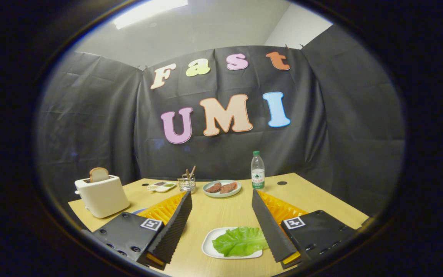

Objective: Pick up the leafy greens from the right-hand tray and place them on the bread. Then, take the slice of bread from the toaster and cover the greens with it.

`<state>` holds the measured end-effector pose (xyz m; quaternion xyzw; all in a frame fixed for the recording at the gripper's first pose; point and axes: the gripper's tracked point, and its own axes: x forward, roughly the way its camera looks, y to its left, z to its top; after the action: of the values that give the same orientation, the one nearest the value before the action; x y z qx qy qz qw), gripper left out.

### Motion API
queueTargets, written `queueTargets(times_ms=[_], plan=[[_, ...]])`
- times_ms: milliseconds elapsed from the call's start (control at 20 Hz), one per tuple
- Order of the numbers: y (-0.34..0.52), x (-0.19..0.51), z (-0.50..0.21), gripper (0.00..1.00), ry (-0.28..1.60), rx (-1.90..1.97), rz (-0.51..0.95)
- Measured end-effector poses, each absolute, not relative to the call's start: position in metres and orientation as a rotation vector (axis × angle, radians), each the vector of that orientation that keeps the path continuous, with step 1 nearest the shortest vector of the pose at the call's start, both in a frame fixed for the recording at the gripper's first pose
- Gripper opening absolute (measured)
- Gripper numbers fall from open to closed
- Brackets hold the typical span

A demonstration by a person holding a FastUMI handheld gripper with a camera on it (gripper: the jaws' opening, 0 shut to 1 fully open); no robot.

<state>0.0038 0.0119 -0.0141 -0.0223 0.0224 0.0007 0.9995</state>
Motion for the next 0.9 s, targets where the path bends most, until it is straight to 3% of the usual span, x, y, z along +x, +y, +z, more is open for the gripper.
queueTargets(times_ms=[450,900], plan=[[0.026,0.009,0.013,0.98,0.058,-0.025,0.051],[-0.001,0.009,-0.034,0.96,0.325,-0.025,0.101]])
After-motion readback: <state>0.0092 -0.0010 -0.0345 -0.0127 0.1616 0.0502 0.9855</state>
